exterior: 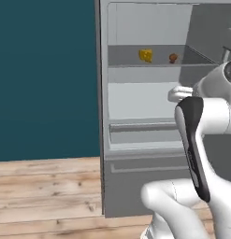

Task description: Take the cheese, chicken drumstick, and squash from the fridge and place them on the plate on the dining counter to create an appetizer plate.

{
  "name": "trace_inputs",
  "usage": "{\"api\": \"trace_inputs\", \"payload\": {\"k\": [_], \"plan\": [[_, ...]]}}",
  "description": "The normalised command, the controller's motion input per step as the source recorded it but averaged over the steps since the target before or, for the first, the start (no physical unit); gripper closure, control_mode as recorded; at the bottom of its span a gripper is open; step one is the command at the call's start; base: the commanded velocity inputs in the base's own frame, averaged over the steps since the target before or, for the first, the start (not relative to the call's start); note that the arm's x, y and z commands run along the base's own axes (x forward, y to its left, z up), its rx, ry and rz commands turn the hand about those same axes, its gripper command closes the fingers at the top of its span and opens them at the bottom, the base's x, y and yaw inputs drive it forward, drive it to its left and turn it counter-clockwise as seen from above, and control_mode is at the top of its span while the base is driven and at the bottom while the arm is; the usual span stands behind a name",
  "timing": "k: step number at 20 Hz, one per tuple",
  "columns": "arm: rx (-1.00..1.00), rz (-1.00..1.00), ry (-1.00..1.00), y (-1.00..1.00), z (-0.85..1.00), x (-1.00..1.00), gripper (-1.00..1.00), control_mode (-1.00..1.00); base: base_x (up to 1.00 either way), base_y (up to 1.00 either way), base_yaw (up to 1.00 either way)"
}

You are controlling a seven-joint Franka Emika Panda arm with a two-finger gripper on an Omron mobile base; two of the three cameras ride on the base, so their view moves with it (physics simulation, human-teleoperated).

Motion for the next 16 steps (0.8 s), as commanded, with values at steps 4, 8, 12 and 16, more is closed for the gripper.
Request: {"api": "trace_inputs", "payload": {"k": [4,8,12,16], "plan": [[0.0,0.0,0.0,0.0,0.0,0.0,1.0,1.0,-0.13,0.72,0.73],[0.0,0.0,0.0,0.0,0.0,0.0,1.0,1.0,-0.02,0.54,0.9],[0.0,0.0,0.0,0.0,0.0,0.0,1.0,1.0,0.0,0.45,0.94],[0.0,0.0,0.0,0.0,0.0,0.0,1.0,1.0,0.29,0.25,0.89]]}}
